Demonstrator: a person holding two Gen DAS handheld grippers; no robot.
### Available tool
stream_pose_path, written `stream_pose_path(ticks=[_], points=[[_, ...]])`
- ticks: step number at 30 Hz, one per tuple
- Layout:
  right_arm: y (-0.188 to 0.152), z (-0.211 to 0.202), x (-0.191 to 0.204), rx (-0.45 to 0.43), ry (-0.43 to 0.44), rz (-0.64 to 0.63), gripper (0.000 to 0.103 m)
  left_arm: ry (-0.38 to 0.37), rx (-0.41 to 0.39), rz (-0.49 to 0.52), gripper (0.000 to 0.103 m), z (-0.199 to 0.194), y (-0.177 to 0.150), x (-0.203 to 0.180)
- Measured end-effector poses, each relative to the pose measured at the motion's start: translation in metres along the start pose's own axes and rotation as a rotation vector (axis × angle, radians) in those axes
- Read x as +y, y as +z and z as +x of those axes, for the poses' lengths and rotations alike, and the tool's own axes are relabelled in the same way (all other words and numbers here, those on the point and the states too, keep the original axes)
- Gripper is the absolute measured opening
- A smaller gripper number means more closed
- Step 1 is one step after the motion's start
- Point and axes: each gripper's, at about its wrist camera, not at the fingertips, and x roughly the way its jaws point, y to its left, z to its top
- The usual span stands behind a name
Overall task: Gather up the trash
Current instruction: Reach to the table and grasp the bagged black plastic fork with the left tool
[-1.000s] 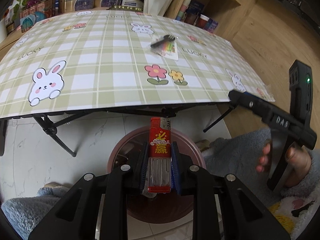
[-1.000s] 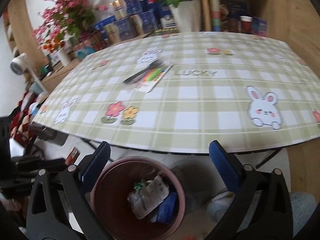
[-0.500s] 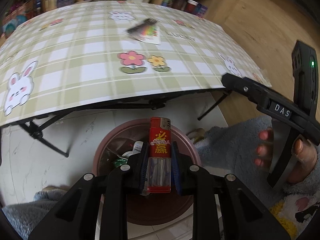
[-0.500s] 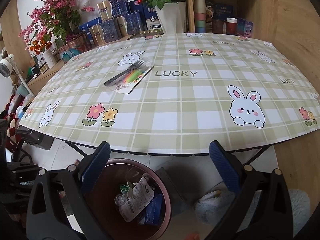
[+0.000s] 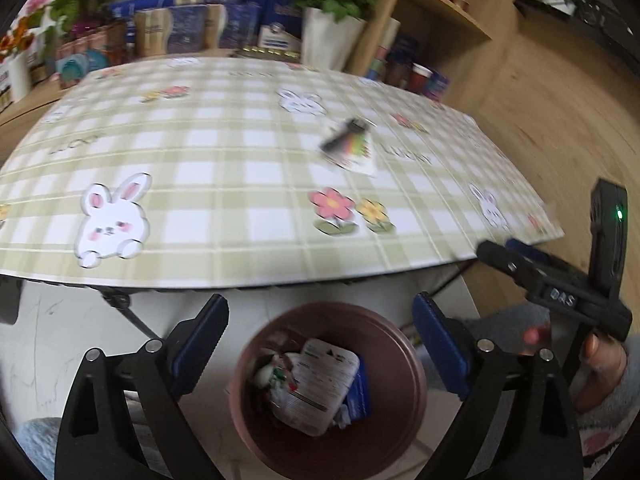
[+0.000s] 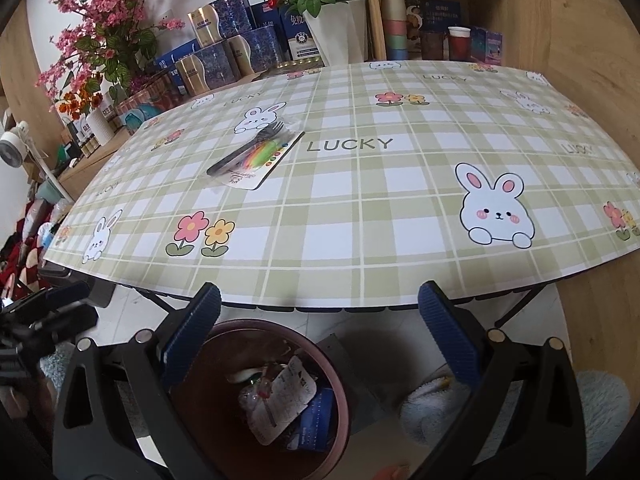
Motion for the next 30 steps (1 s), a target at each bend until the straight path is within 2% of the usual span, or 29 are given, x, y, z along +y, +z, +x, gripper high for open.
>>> stream_pose_path(ticks=[8, 11, 15, 18, 24, 30], points=[[0.006, 0.007, -0.004, 0.025, 0.004, -0.005, 0.097, 0.042, -0.041, 0.011, 0.091, -0.005, 0.021, 0.013], [0.012, 0.014, -0.009, 0.046, -0.016, -0.007, 0.097, 0.037, -0.050, 0.033, 0.091, -0.002, 0.032, 0.011], [0.022, 0.019, -0.019, 0.063, 0.010, 0.025, 0.097, 0.026, -0.049, 0.064, 0.091, 0.008, 0.050, 0.005], [0.031, 0.022, -0.022, 0.068, -0.027, 0.010, 0.097, 0.006, -0.036, 0.097, 0.091, 0.022, 0.069, 0.000], [0.050, 0.029, -0.028, 0.071, -0.035, 0.006, 0.097, -0.016, 0.026, 0.165, 0.064, 0.064, 0.111, -0.011], [0.065, 0.043, -0.036, 0.074, -0.022, 0.023, 0.097, -0.034, 0.081, 0.226, 0.057, 0.109, 0.142, -0.029]])
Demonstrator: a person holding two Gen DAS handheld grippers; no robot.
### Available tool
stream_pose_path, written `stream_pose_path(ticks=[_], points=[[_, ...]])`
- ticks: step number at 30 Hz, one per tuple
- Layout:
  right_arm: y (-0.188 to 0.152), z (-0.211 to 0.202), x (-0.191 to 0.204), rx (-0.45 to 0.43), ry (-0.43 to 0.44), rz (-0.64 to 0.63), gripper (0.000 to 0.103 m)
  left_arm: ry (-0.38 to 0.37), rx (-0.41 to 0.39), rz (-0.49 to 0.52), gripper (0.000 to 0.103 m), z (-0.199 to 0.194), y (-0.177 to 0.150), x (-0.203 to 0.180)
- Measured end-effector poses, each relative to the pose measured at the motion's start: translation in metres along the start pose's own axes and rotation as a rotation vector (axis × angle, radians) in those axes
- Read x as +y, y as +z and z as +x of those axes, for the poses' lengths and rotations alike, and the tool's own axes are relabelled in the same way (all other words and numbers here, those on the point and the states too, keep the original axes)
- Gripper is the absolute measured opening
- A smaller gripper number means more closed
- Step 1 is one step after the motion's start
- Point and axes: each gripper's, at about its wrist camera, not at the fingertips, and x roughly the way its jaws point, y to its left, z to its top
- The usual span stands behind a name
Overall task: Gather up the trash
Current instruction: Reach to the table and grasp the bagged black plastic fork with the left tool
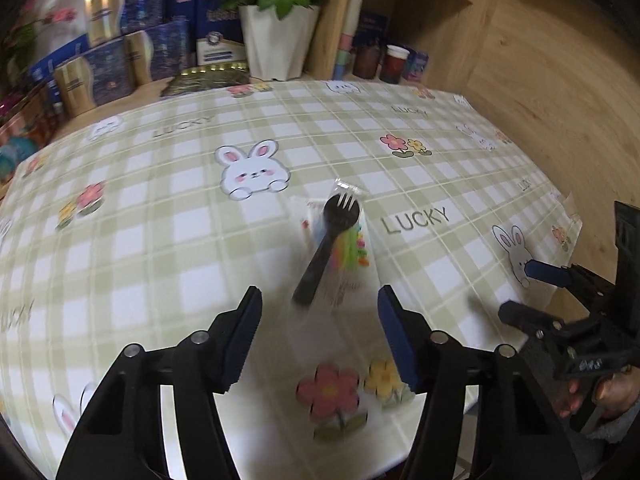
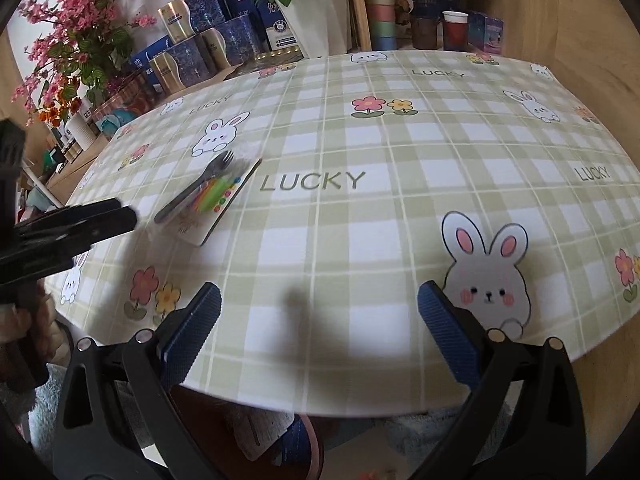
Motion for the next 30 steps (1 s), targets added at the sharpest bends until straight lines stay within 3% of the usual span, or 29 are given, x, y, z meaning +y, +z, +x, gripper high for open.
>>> stream_pose_path(ticks=[3, 9, 11, 13, 14, 15, 22, 28, 30], points=[[0.007, 0.006, -0.004, 0.002, 0.003, 0.006, 0.097, -0.010, 0.041, 0.027, 0.047, 0.023, 0.014, -0.004], [0.014, 0.017, -0.012, 0.012, 0.013, 0.034, 0.097, 0.011, 0.085, 0.055, 0.046, 0.057, 0.032, -0.005], [0.015, 0.020, -0.015, 0.019, 0.016, 0.038, 0.097, 0.007, 0.098, 0.048, 0.041, 0.063, 0.035, -0.002], [0.015, 0.023, -0.016, 0.025, 0.018, 0.041, 0.097, -0.021, 0.104, 0.032, 0.025, 0.065, 0.035, 0.000], [0.016, 0.024, -0.018, 0.030, 0.024, 0.043, 0.097, -0.019, 0.104, 0.022, 0.021, 0.064, 0.035, -0.001], [0.016, 0.025, -0.018, 0.031, 0.027, 0.045, 0.097, -0.023, 0.101, 0.016, 0.010, 0.063, 0.034, 0.000], [0.019, 0.032, -0.010, 0.043, 0.059, 0.043, 0.097, -0.057, 0.039, -0.086, 0.008, 0.035, 0.025, 0.010], [0.033, 0.042, 0.018, 0.032, 0.101, 0.003, 0.096, -0.035, -0.034, -0.147, 0.008, -0.004, 0.016, 0.030], [0.041, 0.048, 0.029, 0.033, 0.125, -0.006, 0.081, -0.023, -0.055, -0.172, 0.008, -0.016, 0.011, 0.039]])
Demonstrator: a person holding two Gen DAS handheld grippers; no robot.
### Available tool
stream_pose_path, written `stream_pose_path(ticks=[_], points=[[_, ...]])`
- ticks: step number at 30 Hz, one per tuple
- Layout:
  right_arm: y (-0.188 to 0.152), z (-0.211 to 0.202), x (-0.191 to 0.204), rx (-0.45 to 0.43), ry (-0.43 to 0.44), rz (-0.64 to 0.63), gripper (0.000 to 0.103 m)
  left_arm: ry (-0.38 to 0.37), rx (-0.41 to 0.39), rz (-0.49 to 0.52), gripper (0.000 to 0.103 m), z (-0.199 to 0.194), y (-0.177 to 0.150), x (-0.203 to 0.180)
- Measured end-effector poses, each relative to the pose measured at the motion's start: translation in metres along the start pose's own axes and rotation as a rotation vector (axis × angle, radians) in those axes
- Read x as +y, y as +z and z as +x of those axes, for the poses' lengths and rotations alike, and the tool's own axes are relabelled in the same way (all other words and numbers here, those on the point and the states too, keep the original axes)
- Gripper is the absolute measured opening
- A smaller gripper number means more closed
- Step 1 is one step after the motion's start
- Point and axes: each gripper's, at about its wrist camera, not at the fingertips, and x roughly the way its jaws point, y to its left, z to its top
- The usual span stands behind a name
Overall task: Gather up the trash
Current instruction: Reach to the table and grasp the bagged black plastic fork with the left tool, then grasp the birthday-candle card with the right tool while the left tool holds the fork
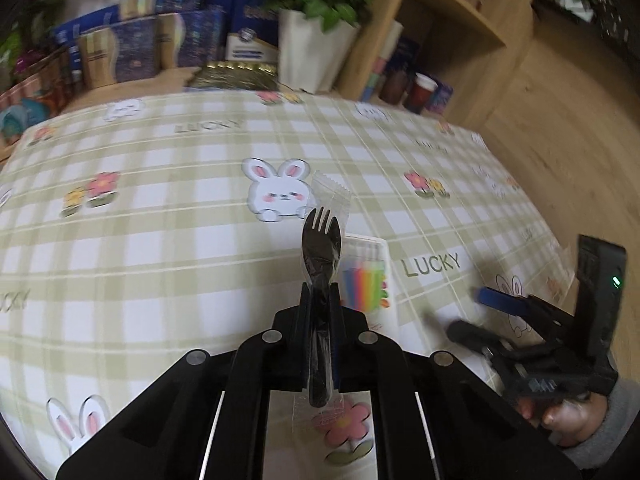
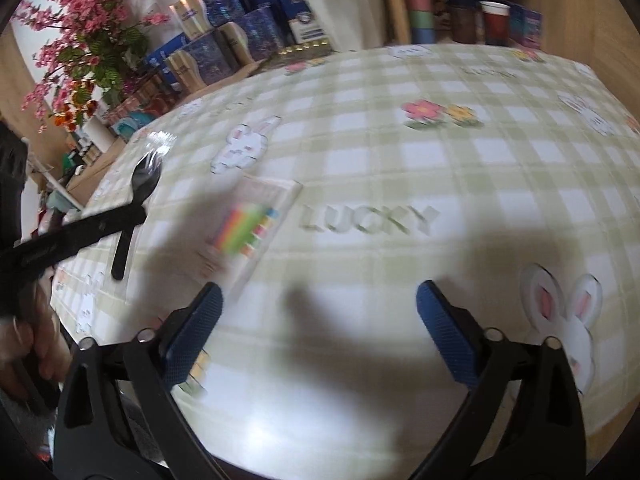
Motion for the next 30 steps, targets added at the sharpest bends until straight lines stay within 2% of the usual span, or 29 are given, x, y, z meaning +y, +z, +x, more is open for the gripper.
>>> stream_pose_path(ticks=[2, 4, 6, 9, 15, 23, 26, 30], points=[[0.011, 0.011, 0.012, 0.015, 0.011, -0.011, 0.078, 0.020, -0.026, -0.034, 0.008, -0.014, -0.007, 0.012], [0.020, 0.021, 0.026, 0.015, 0.009, -0.032, 0.072, 0.037, -0.043, -0.060, 0.008, -0.026, -0.014, 0.022], [0.028, 0.031, 0.038, 0.031, -0.002, -0.046, 0.061, 0.050, -0.056, -0.082, 0.008, -0.036, -0.023, 0.031], [0.035, 0.045, 0.048, 0.053, -0.010, -0.034, 0.053, 0.062, -0.071, -0.110, 0.008, -0.048, -0.035, 0.041], [0.043, 0.063, 0.066, 0.070, -0.079, -0.028, 0.051, 0.068, -0.087, -0.148, 0.008, -0.064, -0.052, 0.057], [0.047, 0.074, 0.088, 0.083, -0.206, -0.137, 0.052, 0.039, -0.106, -0.176, 0.008, -0.074, -0.068, 0.059], [0.045, 0.074, 0.091, 0.076, -0.231, -0.181, 0.053, 0.030, -0.109, -0.181, 0.008, -0.076, -0.073, 0.057], [0.044, 0.071, 0.090, 0.080, -0.223, -0.197, 0.049, 0.019, -0.112, -0.187, 0.008, -0.080, -0.080, 0.054]])
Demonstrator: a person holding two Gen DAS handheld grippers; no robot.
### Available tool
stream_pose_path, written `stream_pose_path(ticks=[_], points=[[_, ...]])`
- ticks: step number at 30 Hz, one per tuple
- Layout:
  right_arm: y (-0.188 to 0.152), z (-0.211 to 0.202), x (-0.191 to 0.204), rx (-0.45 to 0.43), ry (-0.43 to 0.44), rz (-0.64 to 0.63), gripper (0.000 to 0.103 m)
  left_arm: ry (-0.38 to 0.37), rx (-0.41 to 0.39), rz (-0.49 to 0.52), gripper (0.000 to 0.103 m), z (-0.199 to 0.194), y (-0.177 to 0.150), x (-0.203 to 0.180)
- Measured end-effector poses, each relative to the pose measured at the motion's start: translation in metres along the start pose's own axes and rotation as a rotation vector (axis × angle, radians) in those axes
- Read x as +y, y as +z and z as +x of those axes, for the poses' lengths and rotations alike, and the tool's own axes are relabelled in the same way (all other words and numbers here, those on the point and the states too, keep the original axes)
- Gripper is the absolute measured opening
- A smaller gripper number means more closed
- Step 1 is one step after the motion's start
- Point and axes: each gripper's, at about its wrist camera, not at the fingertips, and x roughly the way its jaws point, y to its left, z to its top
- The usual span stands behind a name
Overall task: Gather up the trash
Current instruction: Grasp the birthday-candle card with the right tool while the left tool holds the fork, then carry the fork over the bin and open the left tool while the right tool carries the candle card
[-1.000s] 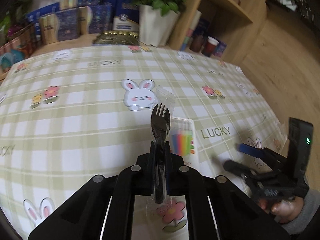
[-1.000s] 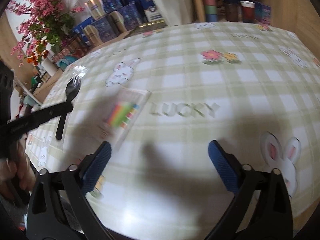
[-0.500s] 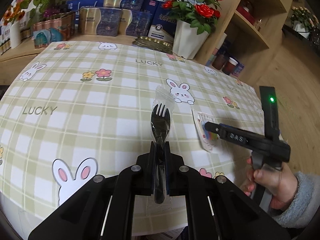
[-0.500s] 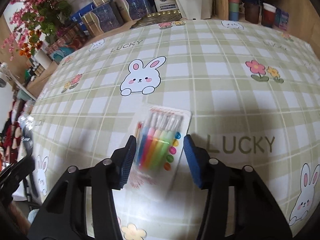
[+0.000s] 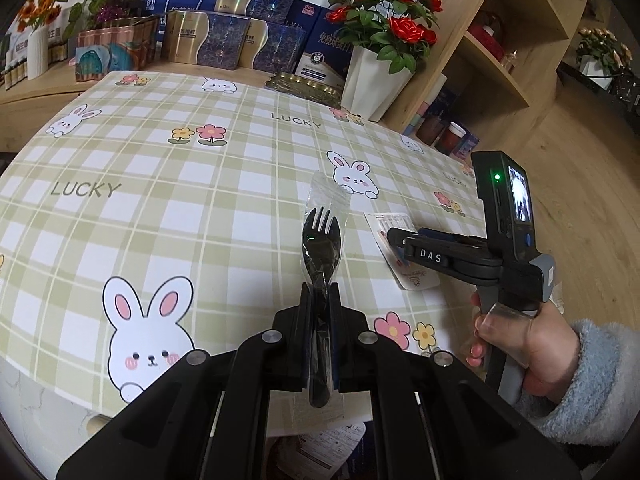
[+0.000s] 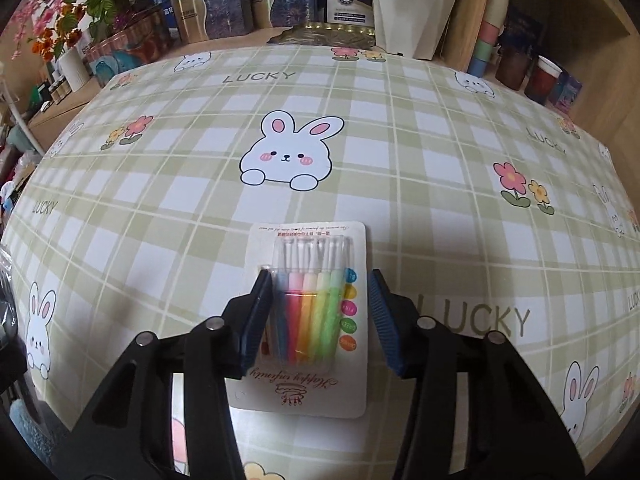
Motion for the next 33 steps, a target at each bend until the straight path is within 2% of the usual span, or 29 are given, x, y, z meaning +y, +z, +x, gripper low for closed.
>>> stream_pose_path(ticks=[9, 17, 26, 33], points=[[-0.022, -0.021, 0.003, -0.021, 0.043, -0.036, 0.049, -0.015, -0.003, 0.001, 0.008, -0.011, -0.008, -0.006], [-0.058, -0.058, -0.011, -0.058, 0.143, -0.011, 0.049, -0.032, 0.023, 0.013, 0.008, -0.018, -0.027, -0.018], [-0.101, -0.103, -0.032, -0.108, 0.212, 0.005, 0.049, -0.059, 0.101, 0.077, 0.008, -0.020, -0.063, -0.043], [-0.136, -0.130, -0.047, -0.147, 0.235, 0.011, 0.049, -0.058, 0.216, 0.205, 0.008, -0.004, -0.108, -0.073]])
